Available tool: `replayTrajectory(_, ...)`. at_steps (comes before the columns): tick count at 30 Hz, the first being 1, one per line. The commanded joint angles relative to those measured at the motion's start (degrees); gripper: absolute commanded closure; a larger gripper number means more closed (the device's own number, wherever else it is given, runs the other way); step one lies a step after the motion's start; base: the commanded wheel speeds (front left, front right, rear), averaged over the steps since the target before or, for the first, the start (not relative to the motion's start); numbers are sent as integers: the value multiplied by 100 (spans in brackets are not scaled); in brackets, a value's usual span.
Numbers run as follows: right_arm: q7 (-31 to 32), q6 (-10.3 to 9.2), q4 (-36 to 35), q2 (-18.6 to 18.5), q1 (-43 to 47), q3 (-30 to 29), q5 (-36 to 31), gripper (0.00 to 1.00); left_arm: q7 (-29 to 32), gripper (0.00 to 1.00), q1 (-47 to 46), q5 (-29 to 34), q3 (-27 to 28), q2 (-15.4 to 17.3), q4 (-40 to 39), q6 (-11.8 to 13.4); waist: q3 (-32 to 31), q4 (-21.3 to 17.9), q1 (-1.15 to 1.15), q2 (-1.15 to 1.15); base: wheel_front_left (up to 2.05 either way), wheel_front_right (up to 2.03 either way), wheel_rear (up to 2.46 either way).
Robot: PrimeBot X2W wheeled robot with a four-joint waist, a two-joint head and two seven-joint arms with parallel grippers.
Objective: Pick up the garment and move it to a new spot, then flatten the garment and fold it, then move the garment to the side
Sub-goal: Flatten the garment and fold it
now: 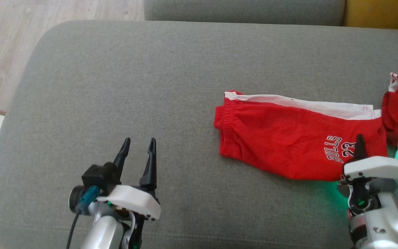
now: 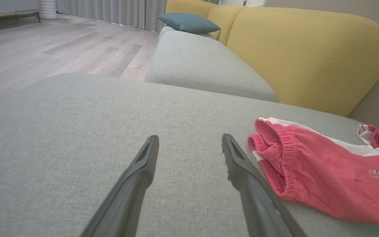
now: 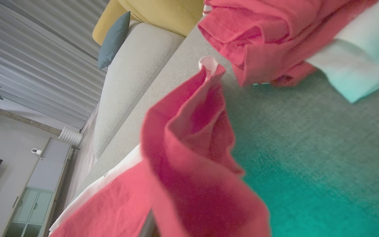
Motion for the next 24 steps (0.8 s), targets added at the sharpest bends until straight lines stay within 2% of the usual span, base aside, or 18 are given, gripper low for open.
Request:
replayTrajectory(1,-166,19,-156,11,-336,214,-76,100,-35,0,-21,48,191,40,-151,-18,-19,45,0,0,0,0,0)
replayTrajectory(6,-377,19,-278,11,-526,651,-59,100,-35,0,39,17,185,40,-137,-4,-131,181,0,0,0,0,0)
replayTrajectory(18,-344,19,-785,11,-539,2251,307,100,-35,0,135,-65,143,40,-138,11,-277,645,0,0,0,0,0)
replayTrajectory(24,-375,19,-784,11,-448,2792,492,100,-35,0,152,-85,92,40,-103,24,-294,916,0,0,0,0,0)
